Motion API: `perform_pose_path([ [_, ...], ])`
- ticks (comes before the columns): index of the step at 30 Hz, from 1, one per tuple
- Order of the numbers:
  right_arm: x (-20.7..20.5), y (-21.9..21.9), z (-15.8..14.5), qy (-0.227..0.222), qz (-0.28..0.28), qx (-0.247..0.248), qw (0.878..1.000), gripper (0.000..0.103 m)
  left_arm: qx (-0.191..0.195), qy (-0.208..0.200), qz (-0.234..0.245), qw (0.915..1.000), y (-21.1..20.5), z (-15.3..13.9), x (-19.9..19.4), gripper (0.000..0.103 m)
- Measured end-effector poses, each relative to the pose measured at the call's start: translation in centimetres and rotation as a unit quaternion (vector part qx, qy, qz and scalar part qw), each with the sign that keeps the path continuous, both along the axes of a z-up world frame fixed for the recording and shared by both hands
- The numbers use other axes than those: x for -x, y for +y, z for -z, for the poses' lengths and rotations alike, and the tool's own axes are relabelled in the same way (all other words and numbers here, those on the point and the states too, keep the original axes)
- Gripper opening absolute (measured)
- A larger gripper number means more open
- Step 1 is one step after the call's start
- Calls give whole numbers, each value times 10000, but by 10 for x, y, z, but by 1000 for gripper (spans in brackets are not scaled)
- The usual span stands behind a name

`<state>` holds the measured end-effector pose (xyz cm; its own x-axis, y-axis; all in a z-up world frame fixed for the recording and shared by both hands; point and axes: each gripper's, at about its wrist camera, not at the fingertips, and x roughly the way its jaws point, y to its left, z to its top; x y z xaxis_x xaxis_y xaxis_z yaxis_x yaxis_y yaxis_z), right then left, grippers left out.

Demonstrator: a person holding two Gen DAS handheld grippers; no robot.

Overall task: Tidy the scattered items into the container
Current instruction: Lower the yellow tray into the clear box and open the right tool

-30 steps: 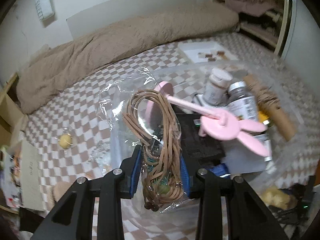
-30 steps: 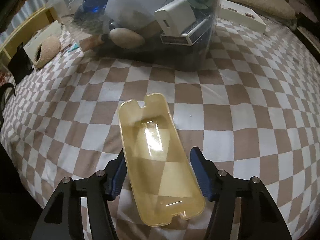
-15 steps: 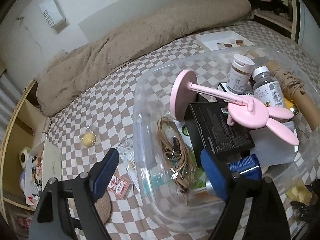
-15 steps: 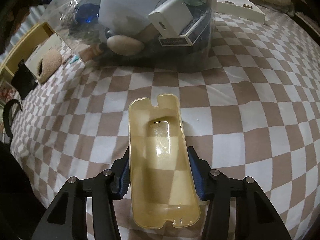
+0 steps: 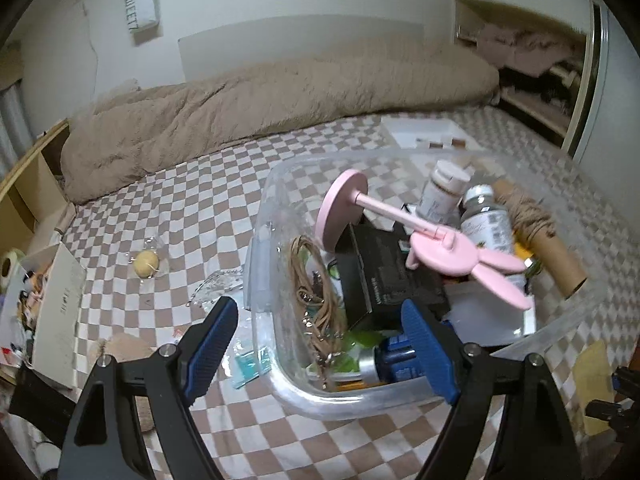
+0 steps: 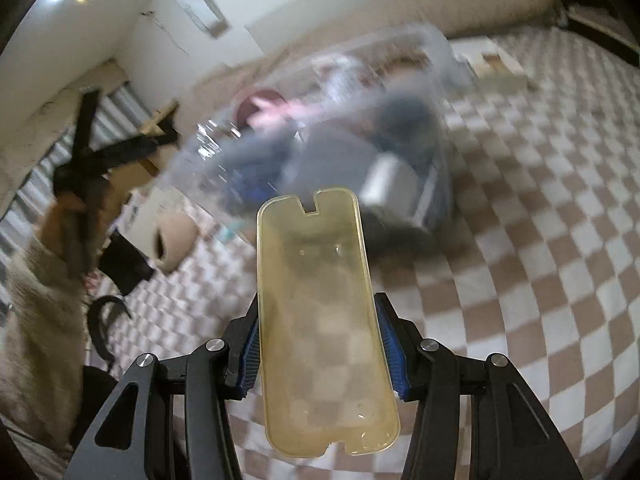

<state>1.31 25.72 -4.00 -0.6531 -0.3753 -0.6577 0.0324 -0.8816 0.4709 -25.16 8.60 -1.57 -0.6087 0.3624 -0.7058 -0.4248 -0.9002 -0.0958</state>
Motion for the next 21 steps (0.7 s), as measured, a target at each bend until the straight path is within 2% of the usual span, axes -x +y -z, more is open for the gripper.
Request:
perform_pose_path([
  [6,28,-10,-52,422,-91,-139,9990,52,-667,162,240,9974,-7,2,-6,84],
  [9,58,-6,-74,603,-57,-260,9978,52,-752,193,264,9966,-8,3,-4,84],
  [14,114,-3,-88,686,-114,-248,9973,52,-974,348,446,9936,-14,1,-4,86],
  [21,202,-28,-93,434,-442,-812,9948,52,-1184,453,565,9903,-18,6,4,86],
])
